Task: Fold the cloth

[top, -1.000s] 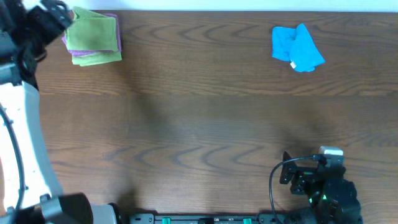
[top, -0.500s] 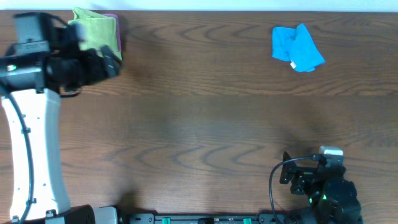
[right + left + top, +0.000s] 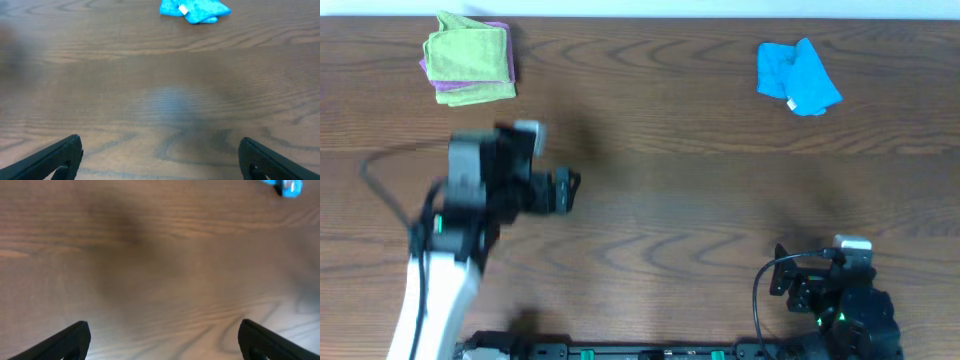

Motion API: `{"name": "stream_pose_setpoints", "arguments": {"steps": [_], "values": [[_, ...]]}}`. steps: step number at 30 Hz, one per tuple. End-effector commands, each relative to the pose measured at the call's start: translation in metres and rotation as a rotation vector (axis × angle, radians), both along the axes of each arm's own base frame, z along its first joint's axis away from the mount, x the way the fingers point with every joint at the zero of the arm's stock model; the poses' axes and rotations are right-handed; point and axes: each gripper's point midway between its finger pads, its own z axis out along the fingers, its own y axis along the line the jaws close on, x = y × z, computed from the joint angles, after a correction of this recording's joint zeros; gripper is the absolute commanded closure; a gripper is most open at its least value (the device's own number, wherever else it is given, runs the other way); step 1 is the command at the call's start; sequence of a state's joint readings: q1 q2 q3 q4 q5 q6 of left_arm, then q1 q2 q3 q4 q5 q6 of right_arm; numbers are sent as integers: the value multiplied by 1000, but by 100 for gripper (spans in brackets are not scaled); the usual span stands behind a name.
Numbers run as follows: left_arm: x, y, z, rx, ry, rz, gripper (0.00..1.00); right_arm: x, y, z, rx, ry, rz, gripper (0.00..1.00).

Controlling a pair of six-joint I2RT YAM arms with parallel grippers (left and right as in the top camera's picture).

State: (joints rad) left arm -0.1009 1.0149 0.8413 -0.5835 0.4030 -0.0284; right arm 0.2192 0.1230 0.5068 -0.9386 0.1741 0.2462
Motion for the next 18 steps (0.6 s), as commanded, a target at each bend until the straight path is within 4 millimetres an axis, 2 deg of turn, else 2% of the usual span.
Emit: {"name": "stream_pose_setpoints", "arguments": {"steps": [1,4,7,12,18], "values": [[-25,17,-19,41,-72,59,4,0,-2,-1,11,-2,-19,1],[-51,37,-36,81,-162,134,4,0,-2,-1,11,-2,-19,1],[-64,53,-47,108,-222,198,5,0,-2,-1,11,-2,-19,1],[-81,67,-67,178,-264,210,4,0,-2,-1,11,-2,-19,1],[-99,81,-87,279,-213,231,4,0,-2,-1,11,-2,-19,1]]}}
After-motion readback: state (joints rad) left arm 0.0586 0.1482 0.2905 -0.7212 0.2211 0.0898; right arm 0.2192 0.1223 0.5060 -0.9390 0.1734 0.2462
